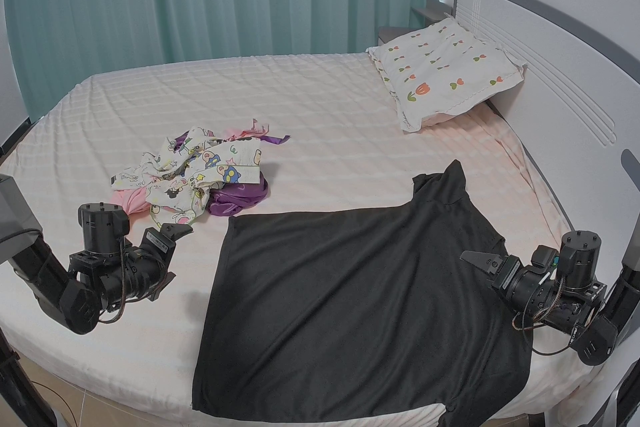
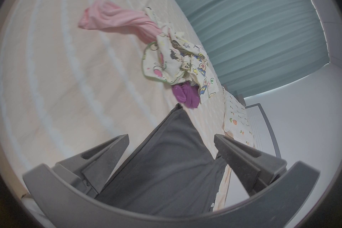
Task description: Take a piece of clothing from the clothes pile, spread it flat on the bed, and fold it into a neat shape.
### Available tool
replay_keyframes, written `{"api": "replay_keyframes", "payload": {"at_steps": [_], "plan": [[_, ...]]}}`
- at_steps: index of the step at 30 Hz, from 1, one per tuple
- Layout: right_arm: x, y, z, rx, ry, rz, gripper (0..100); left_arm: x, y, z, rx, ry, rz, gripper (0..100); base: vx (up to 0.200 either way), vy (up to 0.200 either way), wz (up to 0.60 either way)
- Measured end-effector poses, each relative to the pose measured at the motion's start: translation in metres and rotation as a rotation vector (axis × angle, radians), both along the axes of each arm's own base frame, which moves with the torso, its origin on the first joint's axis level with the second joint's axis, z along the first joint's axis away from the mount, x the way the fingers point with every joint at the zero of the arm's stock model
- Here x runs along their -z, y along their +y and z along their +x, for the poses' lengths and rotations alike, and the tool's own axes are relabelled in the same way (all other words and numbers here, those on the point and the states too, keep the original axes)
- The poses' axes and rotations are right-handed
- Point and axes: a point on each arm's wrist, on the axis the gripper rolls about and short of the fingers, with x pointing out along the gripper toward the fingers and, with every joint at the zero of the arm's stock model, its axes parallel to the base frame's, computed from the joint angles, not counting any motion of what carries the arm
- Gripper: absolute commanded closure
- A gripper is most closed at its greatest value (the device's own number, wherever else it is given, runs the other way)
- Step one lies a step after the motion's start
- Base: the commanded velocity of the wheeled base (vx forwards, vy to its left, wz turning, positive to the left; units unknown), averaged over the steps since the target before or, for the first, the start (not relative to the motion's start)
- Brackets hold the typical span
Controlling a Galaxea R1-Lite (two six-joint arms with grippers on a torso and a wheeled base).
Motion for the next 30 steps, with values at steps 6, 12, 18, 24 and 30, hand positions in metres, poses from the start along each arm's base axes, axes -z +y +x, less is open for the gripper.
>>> {"api": "replay_keyframes", "payload": {"at_steps": [6,12,18,24,30], "plan": [[0.001,0.0,0.0,0.0,0.004,0.0,0,0.004,-0.005,0.027,0.043,-0.021,0.067,0,0.0,0.0,0.0],[0.002,0.001,0.0,-0.004,0.008,-0.001,0,0.017,-0.012,0.054,0.086,-0.004,0.132,0,0.0,0.0,0.0],[0.003,0.002,0.0,-0.006,0.015,-0.003,0,0.028,-0.023,0.082,0.121,0.023,0.158,0,0.0,0.0,0.0],[0.005,0.002,0.0,-0.007,0.021,-0.004,0,0.035,-0.035,0.109,0.14,0.012,0.169,0,0.0,0.0,0.0],[0.008,0.004,-0.001,-0.014,0.034,-0.011,0,0.042,-0.045,0.131,0.15,0.023,0.18,0,0.0,0.0,0.0]]}}
